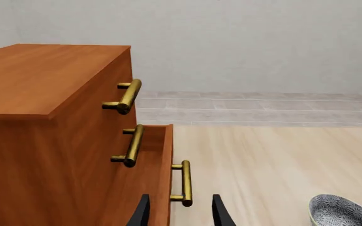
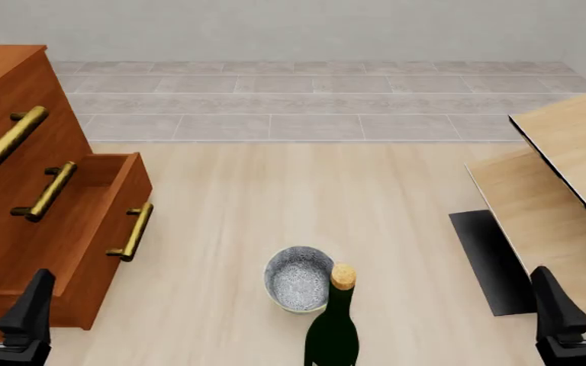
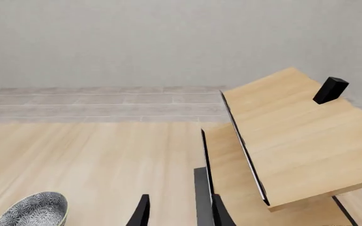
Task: Close the bottom drawer of the cabinet.
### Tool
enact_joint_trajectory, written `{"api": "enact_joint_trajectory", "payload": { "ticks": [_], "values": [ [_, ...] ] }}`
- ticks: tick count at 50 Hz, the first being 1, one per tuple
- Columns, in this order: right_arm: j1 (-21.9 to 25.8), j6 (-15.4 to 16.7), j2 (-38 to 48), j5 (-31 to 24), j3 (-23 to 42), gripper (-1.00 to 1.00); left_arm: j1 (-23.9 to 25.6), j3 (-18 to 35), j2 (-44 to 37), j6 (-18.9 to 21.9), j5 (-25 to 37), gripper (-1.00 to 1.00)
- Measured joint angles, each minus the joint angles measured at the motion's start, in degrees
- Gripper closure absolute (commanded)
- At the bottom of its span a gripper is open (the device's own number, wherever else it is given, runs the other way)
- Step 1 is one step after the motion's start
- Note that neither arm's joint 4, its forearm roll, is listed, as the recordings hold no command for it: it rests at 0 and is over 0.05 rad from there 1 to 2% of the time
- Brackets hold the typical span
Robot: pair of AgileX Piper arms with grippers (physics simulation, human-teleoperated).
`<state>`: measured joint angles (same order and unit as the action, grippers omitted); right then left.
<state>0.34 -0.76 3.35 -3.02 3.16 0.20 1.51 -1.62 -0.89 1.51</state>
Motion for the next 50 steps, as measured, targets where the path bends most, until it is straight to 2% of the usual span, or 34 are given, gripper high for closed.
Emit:
{"api": "enact_joint_trajectory", "payload": {
  "ticks": [29,36,50],
  "values": [
    [-0.6,0.4,-3.0,2.9,-2.8,-1.0,1.6,-1.4,0.6,1.3,-1.3,-1.0],
    [-0.6,0.3,-3.1,3.1,-2.8,-1.0,2.7,-1.4,-2.7,1.5,-4.5,-1.0],
    [-0.7,0.3,-3.2,3.3,-2.9,-1.0,7.0,-1.5,-14.0,2.4,-15.6,-1.0]
  ]
}}
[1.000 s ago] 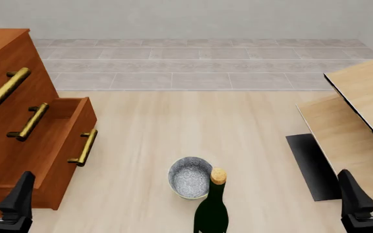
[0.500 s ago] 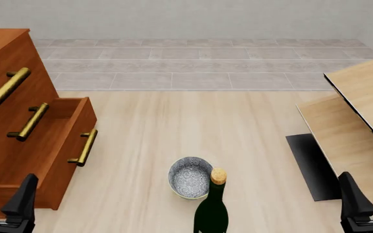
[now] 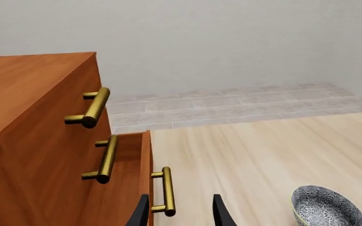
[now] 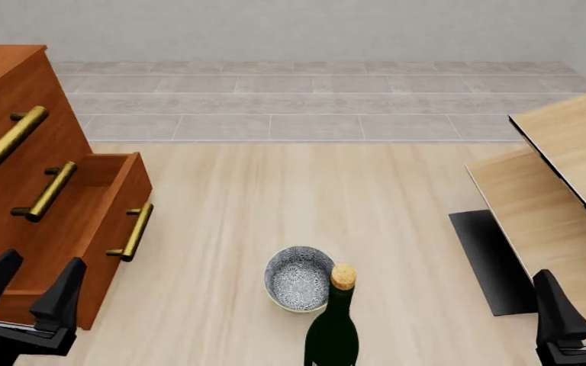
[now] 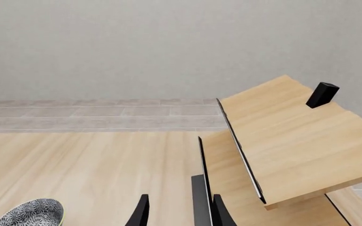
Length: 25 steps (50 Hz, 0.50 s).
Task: Close the bottom drawer of the cabinet.
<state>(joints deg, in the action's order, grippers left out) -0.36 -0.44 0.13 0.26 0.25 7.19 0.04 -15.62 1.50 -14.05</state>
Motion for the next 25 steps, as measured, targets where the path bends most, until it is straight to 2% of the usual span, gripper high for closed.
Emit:
{"api": "enact_joint_trajectory", "payload": {
  "ticks": [25],
  "values": [
    [0.3,0.3,0.0,-0.1,0.0,-1.0,12.4,1.3,-14.6,-0.6,-14.4,-1.0]
  ]
}}
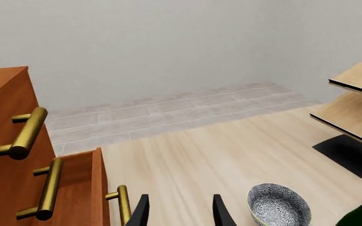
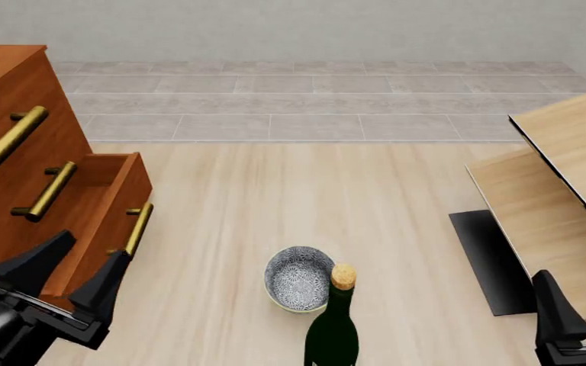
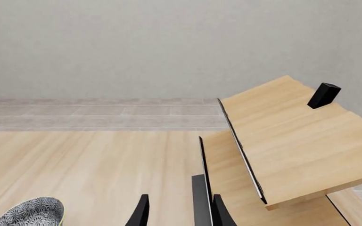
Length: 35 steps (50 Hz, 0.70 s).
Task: Close the bottom drawer of the cabinet.
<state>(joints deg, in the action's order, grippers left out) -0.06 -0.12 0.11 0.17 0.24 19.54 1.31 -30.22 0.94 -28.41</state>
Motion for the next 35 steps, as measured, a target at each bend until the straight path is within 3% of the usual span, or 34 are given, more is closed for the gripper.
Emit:
{"api": "enact_joint_trajectory", "payload": {
  "ticks": [35],
  "values": [
    [0.7,0.7,0.2,-0.4,-0.1,-1.0,9.3,2.9,-24.1,-6.8,-19.2,-1.0]
  ]
}}
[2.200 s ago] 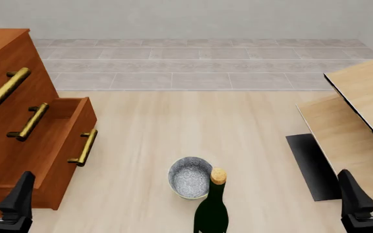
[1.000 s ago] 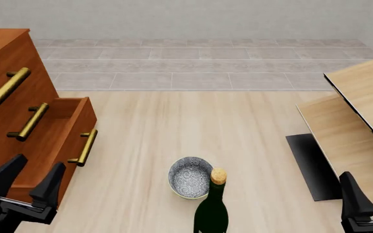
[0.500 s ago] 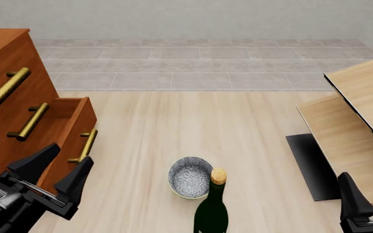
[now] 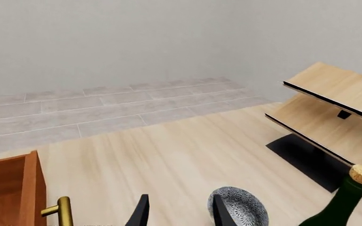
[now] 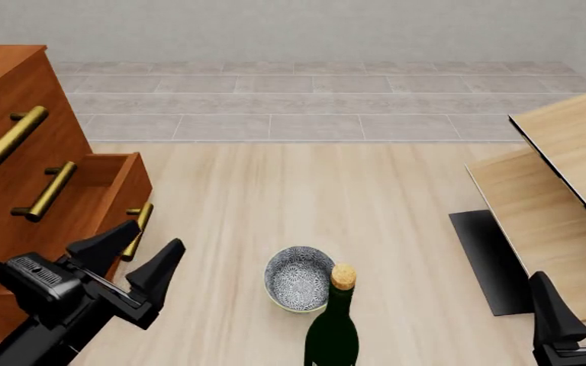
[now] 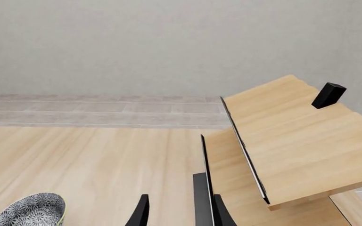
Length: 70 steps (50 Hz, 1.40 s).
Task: Close the bottom drawer of the cabinet.
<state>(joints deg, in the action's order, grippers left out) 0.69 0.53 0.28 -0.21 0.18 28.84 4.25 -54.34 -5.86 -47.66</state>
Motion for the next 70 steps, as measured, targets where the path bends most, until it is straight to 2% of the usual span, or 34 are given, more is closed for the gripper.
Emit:
{"api": "enact_joint_trajectory", "payload": {
  "ticks": [28,48,70],
  "values": [
    [-0.5,-0.6,-0.1,0.1,-0.1,-1.0,0.2,3.1,-19.0,-6.2,-11.7,-1.0],
    [-0.7,-0.8,-0.1,0.1,0.0,-1.0,-2.8,2.7,-29.4,-6.8,-19.5,-1.0],
    [-0.6,-0.6,-0.1,-0.1,0.0,-1.0,-6.7,2.1,-34.5,-6.6,-21.9,-1.0]
  ]
}}
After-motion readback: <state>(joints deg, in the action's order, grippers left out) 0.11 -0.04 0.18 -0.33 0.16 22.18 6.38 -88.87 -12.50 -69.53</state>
